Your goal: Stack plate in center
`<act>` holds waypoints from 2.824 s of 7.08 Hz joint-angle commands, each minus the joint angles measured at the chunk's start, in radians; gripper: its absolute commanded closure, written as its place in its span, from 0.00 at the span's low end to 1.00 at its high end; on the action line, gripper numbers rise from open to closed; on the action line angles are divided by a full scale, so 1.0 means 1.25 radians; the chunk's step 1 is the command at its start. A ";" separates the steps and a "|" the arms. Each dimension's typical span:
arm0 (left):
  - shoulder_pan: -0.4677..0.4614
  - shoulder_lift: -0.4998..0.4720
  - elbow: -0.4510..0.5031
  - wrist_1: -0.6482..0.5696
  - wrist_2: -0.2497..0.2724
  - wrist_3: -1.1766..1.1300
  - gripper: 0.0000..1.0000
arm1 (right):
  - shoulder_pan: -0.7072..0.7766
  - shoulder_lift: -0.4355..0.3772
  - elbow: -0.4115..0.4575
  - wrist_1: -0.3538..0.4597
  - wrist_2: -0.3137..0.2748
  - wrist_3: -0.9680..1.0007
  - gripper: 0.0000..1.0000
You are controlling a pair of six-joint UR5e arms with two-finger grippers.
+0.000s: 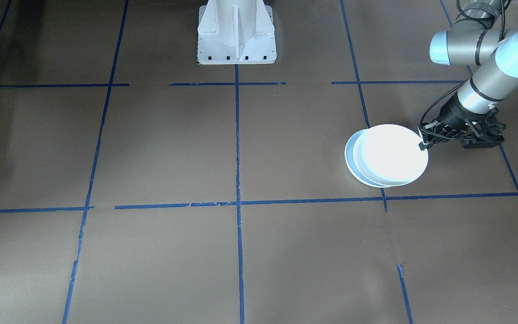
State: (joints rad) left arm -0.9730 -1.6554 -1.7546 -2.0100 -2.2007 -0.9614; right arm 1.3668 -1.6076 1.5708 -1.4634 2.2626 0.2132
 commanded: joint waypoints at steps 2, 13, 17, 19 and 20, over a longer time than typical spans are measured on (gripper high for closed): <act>0.005 -0.002 0.017 -0.003 0.000 -0.004 1.00 | 0.000 0.000 -0.001 0.000 0.000 0.000 0.00; 0.008 -0.017 0.043 -0.006 -0.052 -0.008 1.00 | 0.000 0.000 0.000 0.000 0.000 0.000 0.00; 0.008 -0.019 0.045 -0.006 -0.052 -0.008 1.00 | 0.000 0.000 -0.001 0.000 0.000 0.000 0.00; 0.008 -0.023 0.049 -0.006 -0.052 -0.008 0.87 | 0.000 0.000 0.000 0.000 0.000 0.000 0.00; 0.008 -0.023 0.049 -0.006 -0.052 -0.008 0.71 | 0.000 0.000 0.000 0.000 0.000 0.000 0.00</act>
State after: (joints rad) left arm -0.9633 -1.6831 -1.6945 -2.0172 -2.2657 -0.9713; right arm 1.3668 -1.6076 1.5705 -1.4634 2.2626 0.2132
